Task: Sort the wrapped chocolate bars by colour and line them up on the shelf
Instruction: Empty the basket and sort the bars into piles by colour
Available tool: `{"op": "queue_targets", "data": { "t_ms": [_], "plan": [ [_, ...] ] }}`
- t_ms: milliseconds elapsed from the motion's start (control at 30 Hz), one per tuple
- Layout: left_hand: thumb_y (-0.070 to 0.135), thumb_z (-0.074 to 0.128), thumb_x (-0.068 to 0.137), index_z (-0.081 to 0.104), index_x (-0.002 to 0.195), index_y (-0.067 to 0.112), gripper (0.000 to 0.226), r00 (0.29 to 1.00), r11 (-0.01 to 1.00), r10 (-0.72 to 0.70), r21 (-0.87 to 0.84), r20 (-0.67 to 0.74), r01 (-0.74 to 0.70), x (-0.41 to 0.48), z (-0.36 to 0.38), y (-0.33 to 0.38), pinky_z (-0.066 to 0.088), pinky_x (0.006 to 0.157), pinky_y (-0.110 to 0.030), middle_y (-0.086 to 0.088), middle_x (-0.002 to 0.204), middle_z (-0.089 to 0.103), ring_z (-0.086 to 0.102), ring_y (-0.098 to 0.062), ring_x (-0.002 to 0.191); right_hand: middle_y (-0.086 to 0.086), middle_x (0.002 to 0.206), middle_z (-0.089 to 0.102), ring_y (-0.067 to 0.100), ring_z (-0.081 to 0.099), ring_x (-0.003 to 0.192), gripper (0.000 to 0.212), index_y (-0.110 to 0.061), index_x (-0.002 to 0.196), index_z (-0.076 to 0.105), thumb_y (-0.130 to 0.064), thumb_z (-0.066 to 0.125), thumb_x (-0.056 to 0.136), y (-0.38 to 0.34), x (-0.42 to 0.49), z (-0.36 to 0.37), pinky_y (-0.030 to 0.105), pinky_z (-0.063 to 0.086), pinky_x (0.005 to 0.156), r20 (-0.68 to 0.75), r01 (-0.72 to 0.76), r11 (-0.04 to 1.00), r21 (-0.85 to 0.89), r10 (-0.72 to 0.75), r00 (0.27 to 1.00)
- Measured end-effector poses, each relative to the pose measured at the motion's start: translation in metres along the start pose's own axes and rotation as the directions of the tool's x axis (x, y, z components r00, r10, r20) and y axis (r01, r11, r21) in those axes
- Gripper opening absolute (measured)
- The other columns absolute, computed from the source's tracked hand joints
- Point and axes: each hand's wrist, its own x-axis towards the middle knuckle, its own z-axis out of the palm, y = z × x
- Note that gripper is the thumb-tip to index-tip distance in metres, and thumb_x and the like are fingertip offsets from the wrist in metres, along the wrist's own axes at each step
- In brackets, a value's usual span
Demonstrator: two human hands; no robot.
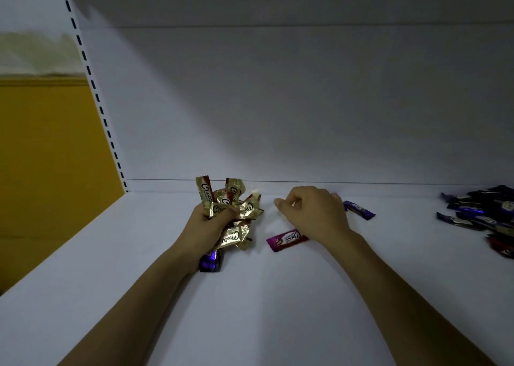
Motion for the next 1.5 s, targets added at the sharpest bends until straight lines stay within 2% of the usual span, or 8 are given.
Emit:
{"op": "queue_targets", "data": {
  "t_ms": [133,200,400,800,1000,1233,1333,1500],
  "plan": [
    [0.007,0.059,0.092,0.073,0.082,0.019,0.022,0.993,0.996,0.068,0.058,0.093,-0.073,-0.003,0.000,0.001,0.055,0.055,-0.027,-0.010,0.073,0.072,0.070,-0.021,0.063,-0.012,0.089,0.062,0.005,0.060,0.086,0.035,-0.030,0.116,0.060,-0.048,0.059,0.087,-0.020,-0.005,0.008,0.021,0.044,0.075,0.091,-0.052,0.784,0.619,-0.006,0.996],
    [0.007,0.058,0.092,0.074,0.079,0.020,0.024,0.988,0.988,0.081,0.119,0.131,-0.097,-0.004,0.000,0.002,0.054,0.055,-0.028,-0.010,0.071,0.071,0.069,-0.022,0.062,-0.011,0.098,0.063,0.002,0.060,0.093,0.039,-0.036,0.127,0.053,-0.041,0.059,0.089,-0.030,-0.007,0.015,0.015,0.042,0.073,0.129,-0.044,0.673,0.738,-0.077,0.989],
    [0.007,0.058,0.093,0.065,0.095,0.002,0.009,0.980,0.974,0.066,0.202,0.190,-0.105,-0.001,-0.001,0.001,0.054,0.064,-0.042,-0.022,0.078,0.067,0.066,-0.030,0.064,-0.014,0.078,0.064,-0.008,0.057,0.073,0.009,-0.021,0.085,0.066,-0.012,0.067,0.085,-0.039,-0.015,0.023,0.006,0.042,0.065,-0.109,0.147,0.695,0.704,-0.099,0.989],
    [0.009,0.055,0.093,0.070,0.078,0.015,0.022,0.991,0.985,0.008,0.167,0.132,-0.030,0.000,-0.001,0.000,0.050,0.053,-0.024,-0.010,0.070,0.071,0.067,-0.021,0.060,0.022,0.083,0.065,0.023,0.057,0.071,0.008,-0.013,0.075,0.072,-0.017,0.079,0.074,-0.038,-0.014,0.019,0.032,0.050,0.069,-0.036,-0.052,0.518,0.854,0.159,0.987],
    [0.008,0.054,0.092,0.072,0.093,0.020,0.022,0.999,1.000,-0.005,-0.001,-0.034,0.004,0.005,-0.004,0.001,0.053,0.070,-0.046,-0.016,0.081,0.071,0.066,-0.031,0.068,-0.006,0.062,0.063,0.002,0.052,0.051,0.008,-0.019,0.077,0.069,-0.024,0.071,0.083,-0.030,-0.008,0.014,0.018,0.042,0.050,-0.093,-0.061,0.381,0.923,0.373,0.923],
    [0.007,0.054,0.091,0.066,0.096,0.019,0.017,0.962,0.988,-0.016,-0.152,-0.272,-0.026,0.005,-0.005,0.002,0.048,0.044,-0.021,-0.006,0.071,0.072,0.068,-0.016,0.056,-0.001,0.068,0.066,0.001,0.060,0.053,0.012,-0.020,0.080,0.064,-0.013,0.063,0.089,-0.030,-0.010,0.021,0.015,0.046,0.049,-0.256,0.075,0.504,0.860,0.301,0.919],
    [0.005,0.054,0.089,0.064,0.092,0.022,0.019,0.907,0.988,0.015,-0.136,-0.421,-0.080,0.008,-0.010,0.004,0.046,0.040,-0.016,0.002,0.068,0.071,0.065,-0.005,0.051,-0.007,0.076,0.068,0.009,0.066,0.066,0.011,-0.028,0.081,0.060,-0.023,0.061,0.090,-0.035,-0.003,0.028,0.028,0.055,0.058,-0.354,0.128,0.682,0.720,0.202,0.913],
    [0.002,0.051,0.090,0.063,0.095,0.019,0.021,0.899,0.986,0.025,-0.135,-0.437,-0.093,0.008,-0.010,0.005,0.045,0.040,-0.016,0.006,0.063,0.071,0.065,-0.004,0.051,-0.012,0.107,0.054,0.006,0.061,0.081,0.006,-0.030,0.082,0.064,-0.031,0.065,0.088,-0.032,0.007,0.045,0.025,0.051,0.066,-0.241,0.082,0.867,0.491,0.045,0.969]
  ]
}}
